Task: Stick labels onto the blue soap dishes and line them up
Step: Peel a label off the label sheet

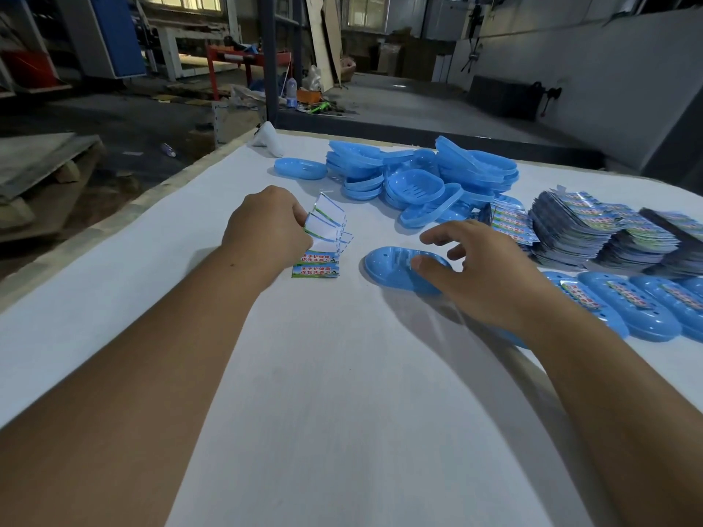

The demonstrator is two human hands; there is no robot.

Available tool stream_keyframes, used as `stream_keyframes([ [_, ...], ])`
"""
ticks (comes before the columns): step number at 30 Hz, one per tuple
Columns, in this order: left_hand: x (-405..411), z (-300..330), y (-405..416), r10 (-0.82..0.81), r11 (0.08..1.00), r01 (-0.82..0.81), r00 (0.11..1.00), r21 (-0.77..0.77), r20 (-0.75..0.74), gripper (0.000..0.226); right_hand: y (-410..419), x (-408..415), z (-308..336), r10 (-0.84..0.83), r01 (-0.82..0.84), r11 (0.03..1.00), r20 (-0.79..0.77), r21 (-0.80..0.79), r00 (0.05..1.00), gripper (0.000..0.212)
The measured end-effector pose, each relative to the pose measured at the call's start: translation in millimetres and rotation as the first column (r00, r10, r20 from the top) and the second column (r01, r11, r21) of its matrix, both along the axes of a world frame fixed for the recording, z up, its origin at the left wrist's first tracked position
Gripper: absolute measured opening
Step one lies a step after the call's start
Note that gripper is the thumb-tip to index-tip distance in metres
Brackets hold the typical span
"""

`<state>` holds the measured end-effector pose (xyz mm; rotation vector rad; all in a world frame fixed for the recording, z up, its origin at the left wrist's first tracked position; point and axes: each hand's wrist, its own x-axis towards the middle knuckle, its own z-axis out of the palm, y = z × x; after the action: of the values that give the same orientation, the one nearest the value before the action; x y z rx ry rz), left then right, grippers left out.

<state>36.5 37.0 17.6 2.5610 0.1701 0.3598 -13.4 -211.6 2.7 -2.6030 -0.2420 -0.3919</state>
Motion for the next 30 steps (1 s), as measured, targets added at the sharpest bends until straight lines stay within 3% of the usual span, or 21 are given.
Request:
stream_keyframes([
  [6, -1.6, -1.0, -0.1, 0.002, 0.995, -0.011, 0.996, 0.103, 0.084, 0.025, -0.1, -0.5, -0.4, 0.011, -0.011, 1.000, -0.006, 0.003, 1.000, 0.036],
  [20, -1.1, -1.3, -3.3, 0.026, 0.979, -0.035, 0.999, 0.202, 0.047, 0.028, 0.2, -1.0, -1.0, 0.005, -0.005, 1.000, 0.004, 0.001, 1.000, 0.035],
  [27, 0.0, 0.1, -3.5, 0.066, 0.935, -0.114, 0.986, 0.337, 0.150, 0.038, 0.9, -1.6, 0.3, 0.004, -0.004, 1.000, -0.001, -0.001, 1.000, 0.035],
  [30, 1.8, -0.2, -3.4, 0.050, 0.946, -0.123, 0.969, 0.299, 0.241, 0.041, 1.9, -1.8, -0.4, -0.002, 0.002, 1.000, -0.004, -0.006, 1.000, 0.035],
])
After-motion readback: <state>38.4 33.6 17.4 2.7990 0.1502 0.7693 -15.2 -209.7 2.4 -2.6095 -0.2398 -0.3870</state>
